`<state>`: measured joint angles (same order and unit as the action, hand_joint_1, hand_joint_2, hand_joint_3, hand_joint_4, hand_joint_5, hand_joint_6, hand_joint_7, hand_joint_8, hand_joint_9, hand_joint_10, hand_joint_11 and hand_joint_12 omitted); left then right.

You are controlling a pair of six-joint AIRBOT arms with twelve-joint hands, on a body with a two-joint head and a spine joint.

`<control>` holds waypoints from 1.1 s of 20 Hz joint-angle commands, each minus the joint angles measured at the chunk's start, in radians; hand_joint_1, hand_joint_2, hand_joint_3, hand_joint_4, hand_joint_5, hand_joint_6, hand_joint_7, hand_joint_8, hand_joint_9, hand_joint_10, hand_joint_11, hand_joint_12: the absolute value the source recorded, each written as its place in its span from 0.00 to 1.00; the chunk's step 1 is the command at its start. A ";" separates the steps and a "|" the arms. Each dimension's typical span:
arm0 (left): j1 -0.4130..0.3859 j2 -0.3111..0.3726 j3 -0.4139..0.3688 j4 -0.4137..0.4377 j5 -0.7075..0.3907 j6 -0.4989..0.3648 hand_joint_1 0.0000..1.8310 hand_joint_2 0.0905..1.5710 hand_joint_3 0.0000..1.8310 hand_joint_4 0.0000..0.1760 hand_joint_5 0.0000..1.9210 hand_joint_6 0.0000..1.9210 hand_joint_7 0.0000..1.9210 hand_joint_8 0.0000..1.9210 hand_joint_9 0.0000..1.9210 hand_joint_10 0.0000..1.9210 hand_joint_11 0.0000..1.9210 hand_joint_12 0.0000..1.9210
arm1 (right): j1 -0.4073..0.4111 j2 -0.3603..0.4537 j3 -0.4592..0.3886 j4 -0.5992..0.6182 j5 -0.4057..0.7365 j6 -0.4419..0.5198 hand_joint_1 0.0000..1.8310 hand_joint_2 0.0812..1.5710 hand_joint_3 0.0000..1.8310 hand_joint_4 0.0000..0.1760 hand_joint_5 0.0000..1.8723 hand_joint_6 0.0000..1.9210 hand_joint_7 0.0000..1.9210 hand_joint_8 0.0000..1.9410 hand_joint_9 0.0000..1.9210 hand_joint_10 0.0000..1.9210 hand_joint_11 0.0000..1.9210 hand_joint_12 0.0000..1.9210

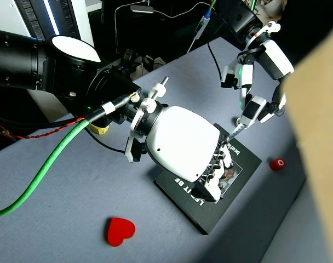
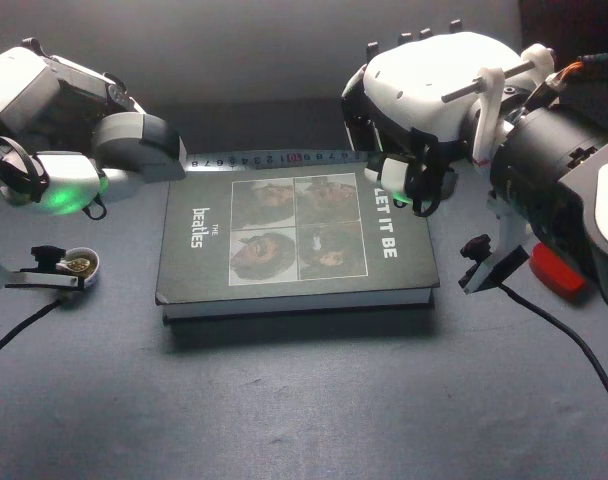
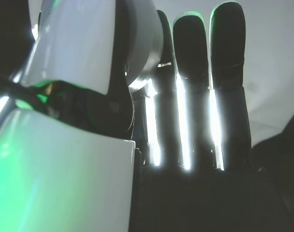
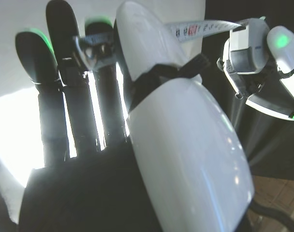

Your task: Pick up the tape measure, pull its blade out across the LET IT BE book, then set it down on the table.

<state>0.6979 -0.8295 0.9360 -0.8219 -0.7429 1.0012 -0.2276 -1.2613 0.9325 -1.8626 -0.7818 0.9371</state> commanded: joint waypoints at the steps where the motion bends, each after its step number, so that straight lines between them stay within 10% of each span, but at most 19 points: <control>1: -0.008 0.008 0.002 0.033 -0.123 -0.010 0.76 0.66 0.00 0.00 0.56 0.33 0.59 0.42 0.48 0.62 0.44 0.56 | 0.014 0.006 0.000 -0.074 -0.036 0.003 0.64 0.76 0.00 0.00 0.38 0.68 0.47 0.62 0.42 0.47 0.35 0.76; 22: -0.006 0.008 0.000 0.023 -0.144 -0.006 0.76 0.66 0.00 0.00 0.56 0.33 0.59 0.43 0.48 0.63 0.44 0.56 | -0.045 0.149 -0.057 -0.164 -0.038 0.070 0.64 0.76 0.00 0.00 0.39 0.68 0.47 0.62 0.40 0.50 0.34 0.76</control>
<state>0.7021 -0.8314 0.9298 -0.8268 -0.7574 0.9977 -0.2779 -1.1213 0.8742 -1.9629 -0.7464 1.0084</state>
